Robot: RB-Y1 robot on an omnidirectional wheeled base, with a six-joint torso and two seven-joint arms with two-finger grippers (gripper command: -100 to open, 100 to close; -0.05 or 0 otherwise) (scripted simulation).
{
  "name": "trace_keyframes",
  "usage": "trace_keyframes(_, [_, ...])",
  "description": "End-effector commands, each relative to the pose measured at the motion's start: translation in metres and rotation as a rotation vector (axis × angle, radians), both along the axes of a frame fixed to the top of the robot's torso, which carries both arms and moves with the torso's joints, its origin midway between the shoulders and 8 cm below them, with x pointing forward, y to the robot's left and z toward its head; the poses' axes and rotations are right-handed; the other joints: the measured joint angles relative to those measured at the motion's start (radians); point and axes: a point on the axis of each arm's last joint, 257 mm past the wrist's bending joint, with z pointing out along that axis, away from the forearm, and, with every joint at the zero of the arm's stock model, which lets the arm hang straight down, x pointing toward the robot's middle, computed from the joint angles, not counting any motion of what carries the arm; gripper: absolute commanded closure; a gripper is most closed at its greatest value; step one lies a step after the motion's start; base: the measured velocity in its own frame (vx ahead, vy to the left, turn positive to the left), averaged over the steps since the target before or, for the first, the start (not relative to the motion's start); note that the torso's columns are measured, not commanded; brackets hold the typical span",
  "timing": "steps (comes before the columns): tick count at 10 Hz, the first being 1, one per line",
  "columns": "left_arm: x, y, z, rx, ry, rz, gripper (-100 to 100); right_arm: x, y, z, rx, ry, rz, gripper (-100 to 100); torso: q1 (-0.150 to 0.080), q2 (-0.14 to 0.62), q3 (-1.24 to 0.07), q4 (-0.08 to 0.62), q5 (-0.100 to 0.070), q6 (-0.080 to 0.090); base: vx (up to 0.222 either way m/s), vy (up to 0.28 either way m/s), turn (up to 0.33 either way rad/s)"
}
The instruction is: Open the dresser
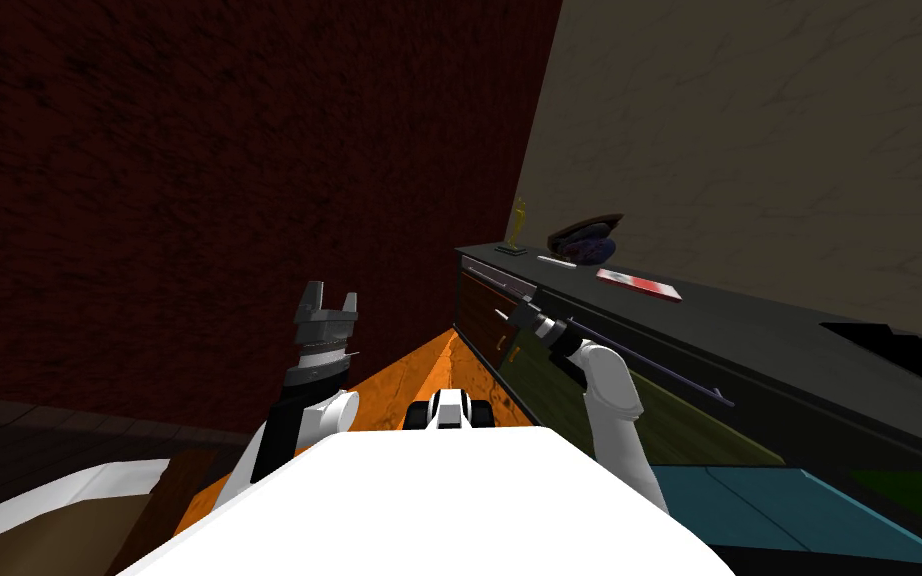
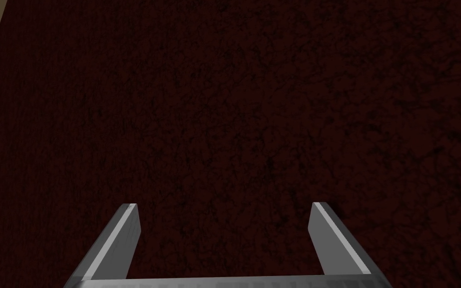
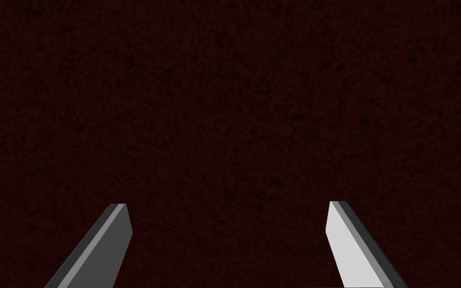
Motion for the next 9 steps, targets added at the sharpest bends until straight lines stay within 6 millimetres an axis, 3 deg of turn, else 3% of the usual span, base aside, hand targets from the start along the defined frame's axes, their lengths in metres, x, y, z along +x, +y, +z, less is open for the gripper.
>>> trace_keyframes(1, [0.000, 0.000, 0.000, 0.000, 0.000, 0.000, 0, 0.010, -0.007, -0.008, -0.106, -0.008, -0.022, -100, 0.000, 0.000, 0.000, 0.000, 0.000, 0.000, 0.025, 0.011, 0.028])
trace_keyframes(9, [0.000, 0.000, 0.000, 0.000, 0.000, 0.000, 0, 0.037, -0.036, -0.034, -0.356, 0.007, -0.111, -100, 0.000, -0.001, 0.000, 0.000, 0.000, 0.000, 0.021, 0.009, 0.025])
